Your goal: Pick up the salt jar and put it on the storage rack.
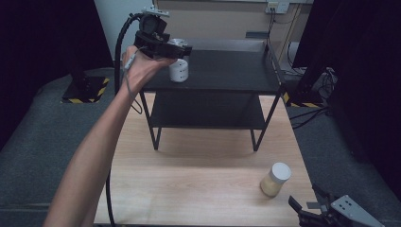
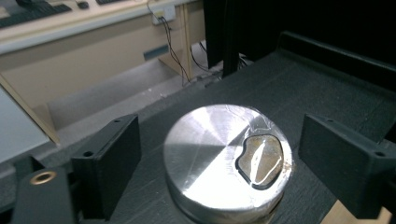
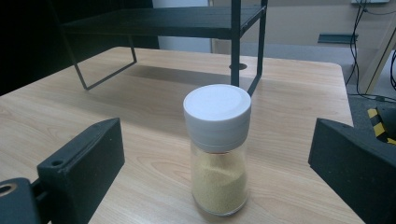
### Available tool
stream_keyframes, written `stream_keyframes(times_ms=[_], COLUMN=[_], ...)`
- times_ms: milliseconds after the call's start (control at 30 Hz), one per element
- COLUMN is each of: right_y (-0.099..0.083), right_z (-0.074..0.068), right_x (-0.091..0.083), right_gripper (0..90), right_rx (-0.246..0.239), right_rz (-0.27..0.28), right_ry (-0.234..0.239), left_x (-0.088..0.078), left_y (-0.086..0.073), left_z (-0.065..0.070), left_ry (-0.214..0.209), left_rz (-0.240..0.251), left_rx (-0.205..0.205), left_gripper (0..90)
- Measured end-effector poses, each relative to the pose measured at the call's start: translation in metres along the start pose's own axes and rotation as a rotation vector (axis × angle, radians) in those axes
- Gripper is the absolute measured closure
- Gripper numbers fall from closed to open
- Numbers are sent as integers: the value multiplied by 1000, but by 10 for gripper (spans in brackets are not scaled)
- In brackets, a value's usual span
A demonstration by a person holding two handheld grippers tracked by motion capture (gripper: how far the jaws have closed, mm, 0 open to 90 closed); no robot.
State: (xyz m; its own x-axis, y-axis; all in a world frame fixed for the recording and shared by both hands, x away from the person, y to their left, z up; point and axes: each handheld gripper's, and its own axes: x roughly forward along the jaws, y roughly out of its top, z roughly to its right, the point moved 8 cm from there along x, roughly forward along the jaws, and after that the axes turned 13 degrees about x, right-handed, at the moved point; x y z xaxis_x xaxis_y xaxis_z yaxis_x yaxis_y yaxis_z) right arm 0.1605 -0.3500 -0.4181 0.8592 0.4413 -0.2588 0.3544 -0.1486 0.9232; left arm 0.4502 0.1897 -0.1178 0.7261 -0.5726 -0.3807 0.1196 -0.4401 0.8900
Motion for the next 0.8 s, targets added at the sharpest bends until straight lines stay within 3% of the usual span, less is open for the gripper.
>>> stream_keyframes(times_ms=[133,367,500,800], right_y=[0,0,0,0], right_z=[0,-1,-1,-2], right_x=[0,0,0,0], right_gripper=[35,36,36,36], right_rx=[-1,-3,-8,-10], right_rz=[0,-2,-1,-5], right_ry=[0,3,7,12], left_x=[-11,-32,-44,-72], left_y=[-1,-2,-4,-20], left_z=[0,11,14,26], left_ry=[-14,-22,-61,-60], left_rz=[47,79,93,132], left_rx=[-29,2,4,22], left_gripper=[106,106,113,111])
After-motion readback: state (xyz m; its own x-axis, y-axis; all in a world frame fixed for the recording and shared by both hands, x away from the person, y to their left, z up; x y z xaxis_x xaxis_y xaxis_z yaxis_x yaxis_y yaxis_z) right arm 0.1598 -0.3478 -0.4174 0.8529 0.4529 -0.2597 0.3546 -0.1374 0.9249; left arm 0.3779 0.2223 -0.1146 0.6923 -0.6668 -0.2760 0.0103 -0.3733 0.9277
